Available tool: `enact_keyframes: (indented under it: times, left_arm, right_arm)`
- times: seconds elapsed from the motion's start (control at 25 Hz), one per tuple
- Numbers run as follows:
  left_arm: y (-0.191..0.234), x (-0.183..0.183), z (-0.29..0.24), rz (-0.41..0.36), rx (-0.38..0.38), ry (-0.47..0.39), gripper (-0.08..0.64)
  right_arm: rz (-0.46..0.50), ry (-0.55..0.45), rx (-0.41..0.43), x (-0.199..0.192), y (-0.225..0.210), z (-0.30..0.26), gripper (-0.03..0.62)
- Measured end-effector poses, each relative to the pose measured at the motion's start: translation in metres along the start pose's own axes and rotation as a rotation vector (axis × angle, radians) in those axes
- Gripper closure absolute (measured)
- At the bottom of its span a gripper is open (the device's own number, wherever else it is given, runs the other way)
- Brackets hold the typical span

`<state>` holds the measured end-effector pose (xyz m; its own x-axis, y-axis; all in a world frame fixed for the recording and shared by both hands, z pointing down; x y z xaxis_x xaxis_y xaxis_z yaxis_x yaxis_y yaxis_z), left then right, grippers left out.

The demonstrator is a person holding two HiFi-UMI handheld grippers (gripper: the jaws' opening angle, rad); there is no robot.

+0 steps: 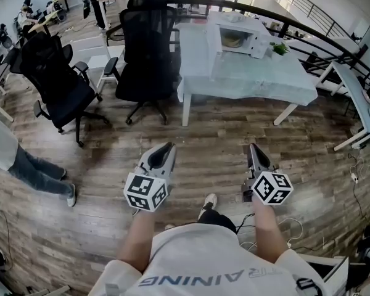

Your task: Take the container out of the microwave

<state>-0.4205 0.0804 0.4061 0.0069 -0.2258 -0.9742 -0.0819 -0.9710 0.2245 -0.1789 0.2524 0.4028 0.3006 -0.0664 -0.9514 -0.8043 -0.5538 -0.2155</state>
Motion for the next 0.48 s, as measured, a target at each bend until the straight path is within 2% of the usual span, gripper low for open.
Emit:
enact_keyframes:
  times: [0.2,0.48]
  left_arm:
    - [0.014,0.004,-0.033,0.005,0.003,0.019,0.500]
    - [0.024,0.014,-0.105,-0.011,-0.018,0.046,0.500]
  right_arm:
    - [-0.004,0.006,0.002,0.011,-0.016,-0.031,0.574]
    - [-0.023,0.030,-0.008,0.029,-0.058,-0.082,0.574]
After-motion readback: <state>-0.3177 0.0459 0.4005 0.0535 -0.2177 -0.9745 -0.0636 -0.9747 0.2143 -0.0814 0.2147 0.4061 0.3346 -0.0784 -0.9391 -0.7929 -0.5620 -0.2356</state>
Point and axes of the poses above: the fingertips, and each gripper's own axes: z backward along the fingers, y to its left, x out of its top, the point moved 5 cm from there along z, backward along the fingers, and after that the axes turned 15 degrees about -x, right-handed, at the moved point
